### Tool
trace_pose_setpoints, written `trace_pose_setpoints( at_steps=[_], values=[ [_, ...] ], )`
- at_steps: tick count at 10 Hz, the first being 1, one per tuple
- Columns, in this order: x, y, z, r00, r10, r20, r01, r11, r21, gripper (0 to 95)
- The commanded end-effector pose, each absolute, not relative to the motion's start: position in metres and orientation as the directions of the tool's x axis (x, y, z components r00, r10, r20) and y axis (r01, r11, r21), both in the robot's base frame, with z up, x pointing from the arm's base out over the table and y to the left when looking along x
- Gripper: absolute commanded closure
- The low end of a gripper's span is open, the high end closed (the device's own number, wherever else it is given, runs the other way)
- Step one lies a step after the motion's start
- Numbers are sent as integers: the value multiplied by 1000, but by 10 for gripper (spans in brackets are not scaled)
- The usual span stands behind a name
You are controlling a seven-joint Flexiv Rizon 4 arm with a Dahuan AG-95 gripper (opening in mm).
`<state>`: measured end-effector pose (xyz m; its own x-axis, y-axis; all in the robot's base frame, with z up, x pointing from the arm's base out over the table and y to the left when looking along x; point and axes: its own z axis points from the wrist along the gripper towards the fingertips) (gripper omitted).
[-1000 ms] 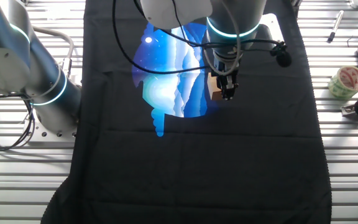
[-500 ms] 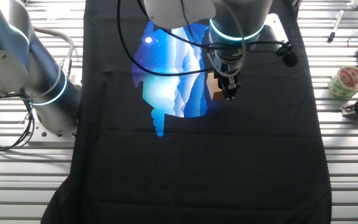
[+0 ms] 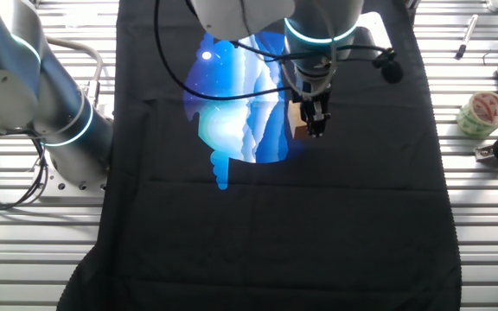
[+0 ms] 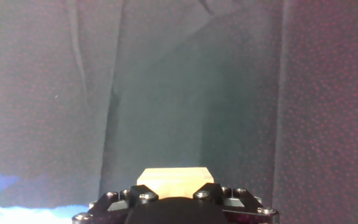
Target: Pick up the small block on the left and move it to the right
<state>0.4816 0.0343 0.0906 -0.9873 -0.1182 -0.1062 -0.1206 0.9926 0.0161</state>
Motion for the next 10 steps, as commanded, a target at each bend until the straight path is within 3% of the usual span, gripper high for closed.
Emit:
trace_pose_setpoints(
  at_steps=[1, 10],
  values=[
    [483, 35, 89, -992, -80, -100, -86, 995, 58, 950],
    [468, 41, 78, -991, -3, -133, -11, 998, 55, 950]
  ],
)
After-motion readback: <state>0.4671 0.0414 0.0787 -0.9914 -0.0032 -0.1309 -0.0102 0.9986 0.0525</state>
